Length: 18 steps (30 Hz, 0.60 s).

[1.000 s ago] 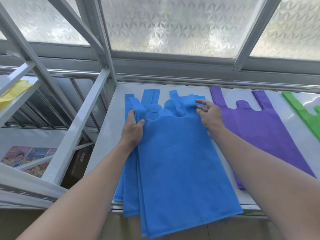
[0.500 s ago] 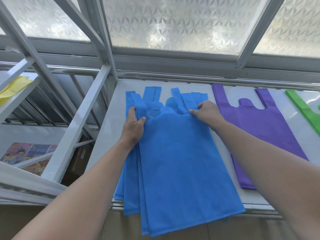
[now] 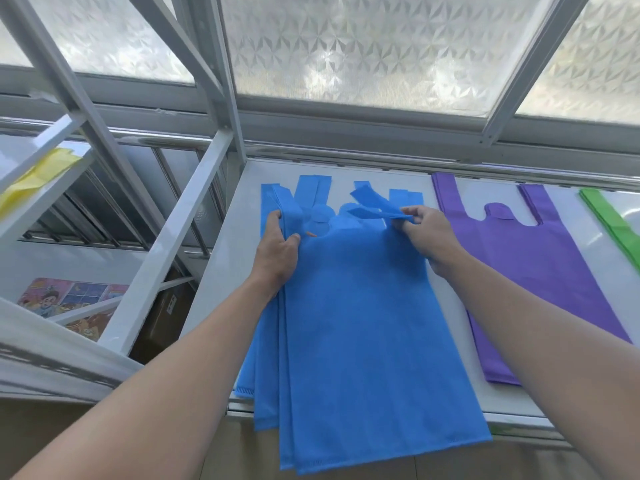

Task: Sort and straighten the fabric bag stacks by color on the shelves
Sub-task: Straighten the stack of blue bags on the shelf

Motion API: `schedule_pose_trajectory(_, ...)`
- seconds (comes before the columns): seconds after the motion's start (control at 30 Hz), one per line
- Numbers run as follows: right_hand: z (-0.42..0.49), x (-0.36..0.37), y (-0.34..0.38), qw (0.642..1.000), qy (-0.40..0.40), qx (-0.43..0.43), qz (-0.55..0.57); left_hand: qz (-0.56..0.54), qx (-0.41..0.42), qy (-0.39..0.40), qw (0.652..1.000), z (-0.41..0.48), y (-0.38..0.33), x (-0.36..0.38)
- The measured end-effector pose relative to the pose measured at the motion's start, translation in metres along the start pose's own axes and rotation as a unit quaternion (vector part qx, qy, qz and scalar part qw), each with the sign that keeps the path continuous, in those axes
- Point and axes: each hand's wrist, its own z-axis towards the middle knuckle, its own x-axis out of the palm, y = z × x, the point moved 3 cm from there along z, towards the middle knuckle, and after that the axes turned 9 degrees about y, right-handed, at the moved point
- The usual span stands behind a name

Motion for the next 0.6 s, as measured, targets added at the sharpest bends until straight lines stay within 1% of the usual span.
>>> schedule_pose_trajectory(0.07,-0.003,-0.003,0.001,0.997,0.048,0.021,0.052,0.018,0.017,0.012,1.000,-0.008,-0.006,0.002)
schedule_pose_trajectory(0.17,-0.011,-0.008,0.007,0.982,0.132,0.036,0.131,0.007,0.037,0.024,0.999,-0.021,-0.013,-0.001)
schedule_pose_trajectory(0.27,-0.012,-0.007,0.017,0.972,0.163,0.039,0.164,-0.031,0.038,0.023,0.999,-0.027,-0.020,-0.015)
schedule_pose_trajectory(0.43,0.010,0.006,0.033,0.976,0.152,0.023,0.154,-0.088,0.042,-0.012,0.995,-0.005,-0.031,-0.040)
schedule_pose_trajectory(0.5,0.022,0.014,0.035,0.983,0.129,0.024,0.130,-0.090,0.031,-0.017,0.995,0.008,-0.033,-0.044)
schedule_pose_trajectory(0.6,0.037,0.024,0.033,0.994,0.067,0.041,0.070,-0.014,-0.006,-0.041,0.999,0.023,-0.028,-0.042)
